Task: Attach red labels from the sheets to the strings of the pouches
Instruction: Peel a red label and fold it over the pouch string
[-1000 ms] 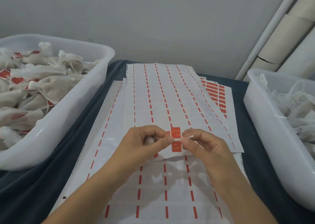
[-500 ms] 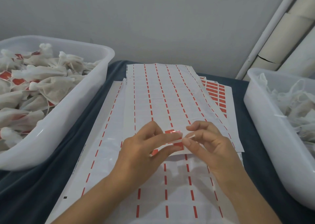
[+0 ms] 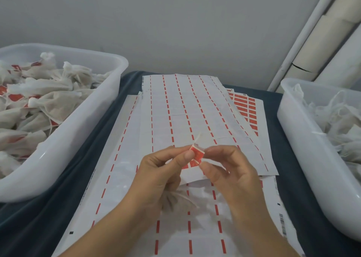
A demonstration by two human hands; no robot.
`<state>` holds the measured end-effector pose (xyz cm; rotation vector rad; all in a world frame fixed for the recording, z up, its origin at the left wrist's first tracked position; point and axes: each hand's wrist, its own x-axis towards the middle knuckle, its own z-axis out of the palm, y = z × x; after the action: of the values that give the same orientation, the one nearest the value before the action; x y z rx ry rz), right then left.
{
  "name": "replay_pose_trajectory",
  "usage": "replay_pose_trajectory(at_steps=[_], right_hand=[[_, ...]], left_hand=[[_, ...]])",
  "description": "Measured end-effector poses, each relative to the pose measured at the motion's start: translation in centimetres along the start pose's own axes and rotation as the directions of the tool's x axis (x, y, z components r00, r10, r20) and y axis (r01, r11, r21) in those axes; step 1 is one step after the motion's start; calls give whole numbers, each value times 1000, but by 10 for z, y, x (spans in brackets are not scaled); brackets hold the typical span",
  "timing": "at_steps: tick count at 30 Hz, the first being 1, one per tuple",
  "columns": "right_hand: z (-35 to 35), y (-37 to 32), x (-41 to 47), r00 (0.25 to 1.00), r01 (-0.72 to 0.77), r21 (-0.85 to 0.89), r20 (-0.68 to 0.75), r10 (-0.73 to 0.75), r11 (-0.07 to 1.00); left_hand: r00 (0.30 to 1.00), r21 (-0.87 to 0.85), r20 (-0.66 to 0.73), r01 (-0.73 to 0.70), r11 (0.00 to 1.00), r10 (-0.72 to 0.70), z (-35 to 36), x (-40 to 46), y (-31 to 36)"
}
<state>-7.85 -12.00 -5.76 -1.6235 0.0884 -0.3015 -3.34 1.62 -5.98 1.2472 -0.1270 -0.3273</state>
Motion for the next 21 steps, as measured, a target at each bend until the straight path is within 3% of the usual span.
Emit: replay_pose_trajectory(at_steps=[8,21], right_hand=[[1,-5,-1,999,-10,132,-51,17,991],[0,-4,0,998,31,97,-51,-26,995]], left_hand=[[998,-38,60,33,999,-31,2,-2,-3],[997,-47,69,43,998,-39,2,-2,-5]])
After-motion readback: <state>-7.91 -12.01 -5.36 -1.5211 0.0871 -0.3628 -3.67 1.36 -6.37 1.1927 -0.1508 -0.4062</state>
